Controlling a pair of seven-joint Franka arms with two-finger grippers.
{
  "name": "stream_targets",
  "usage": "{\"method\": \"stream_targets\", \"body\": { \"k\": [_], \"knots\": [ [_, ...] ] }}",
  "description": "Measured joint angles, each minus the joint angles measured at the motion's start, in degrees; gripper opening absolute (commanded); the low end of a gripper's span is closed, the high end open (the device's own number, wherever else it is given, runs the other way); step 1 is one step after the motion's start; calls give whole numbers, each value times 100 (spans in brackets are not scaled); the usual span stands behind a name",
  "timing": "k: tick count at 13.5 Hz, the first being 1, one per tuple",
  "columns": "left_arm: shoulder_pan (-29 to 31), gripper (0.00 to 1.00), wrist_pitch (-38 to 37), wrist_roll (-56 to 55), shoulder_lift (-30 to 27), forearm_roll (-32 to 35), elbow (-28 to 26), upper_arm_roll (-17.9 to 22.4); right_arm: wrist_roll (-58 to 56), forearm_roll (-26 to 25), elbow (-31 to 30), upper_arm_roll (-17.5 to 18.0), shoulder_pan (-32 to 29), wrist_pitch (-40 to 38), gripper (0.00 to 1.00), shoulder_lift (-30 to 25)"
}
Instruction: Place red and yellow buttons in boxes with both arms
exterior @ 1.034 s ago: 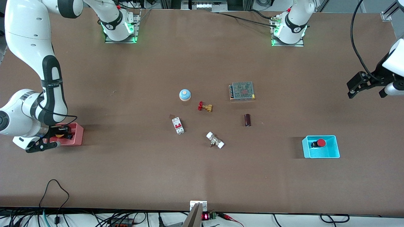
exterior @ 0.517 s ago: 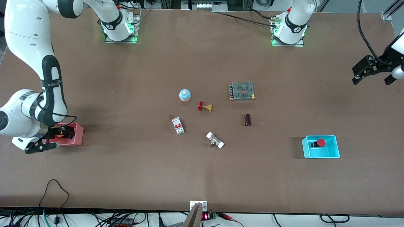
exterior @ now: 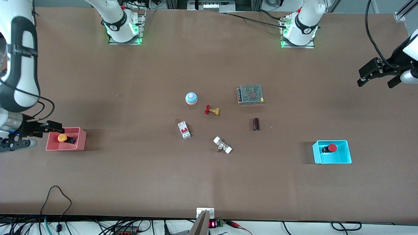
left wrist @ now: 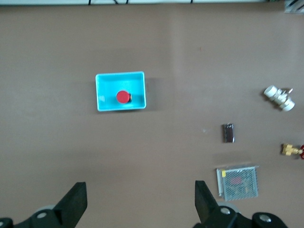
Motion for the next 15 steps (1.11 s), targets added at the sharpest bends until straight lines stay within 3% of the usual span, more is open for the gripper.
{"method": "stream_targets", "body": {
  "k": [7,11,14,15],
  "knots": [
    [-15,100,-24,-16,-1,121,71,-50,2099,-7,14,32,911,-585,100,-684],
    [-15,100,-24,-16,0,132,108,-50,2365,-67,665,-59,938,-1720,100,-927],
    [-13,100,-25,-16,2,136,108,-48,2369,-198,863,-201,888,-1959,100,-990],
    [-12,100,-25,-16,8,138,107,-47,2368,-355,870,-82,759,-1970,100,-1026]
  ]
}}
